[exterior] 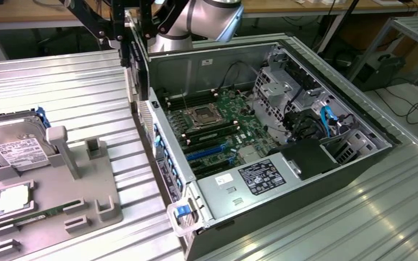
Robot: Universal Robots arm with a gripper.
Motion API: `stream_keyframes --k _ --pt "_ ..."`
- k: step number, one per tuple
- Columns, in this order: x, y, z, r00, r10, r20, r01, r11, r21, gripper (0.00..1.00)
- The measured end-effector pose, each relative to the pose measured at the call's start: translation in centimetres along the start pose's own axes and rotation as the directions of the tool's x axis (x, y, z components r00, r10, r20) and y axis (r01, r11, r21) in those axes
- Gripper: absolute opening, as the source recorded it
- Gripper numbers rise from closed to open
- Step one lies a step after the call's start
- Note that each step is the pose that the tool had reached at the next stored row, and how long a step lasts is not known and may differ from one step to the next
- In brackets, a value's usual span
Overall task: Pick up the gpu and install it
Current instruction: 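Pick up the gpu and move the gpu toward the slot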
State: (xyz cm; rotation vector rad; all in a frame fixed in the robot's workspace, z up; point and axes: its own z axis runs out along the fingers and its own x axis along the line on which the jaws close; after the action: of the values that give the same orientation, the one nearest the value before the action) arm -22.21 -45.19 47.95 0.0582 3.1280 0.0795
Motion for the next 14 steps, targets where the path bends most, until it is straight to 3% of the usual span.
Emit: stream_keyframes --k 14 --pt "-0.90 0.03 0.02 1.0000 0.000 0.0000 0.000 1.0000 -0.0001 0.28"
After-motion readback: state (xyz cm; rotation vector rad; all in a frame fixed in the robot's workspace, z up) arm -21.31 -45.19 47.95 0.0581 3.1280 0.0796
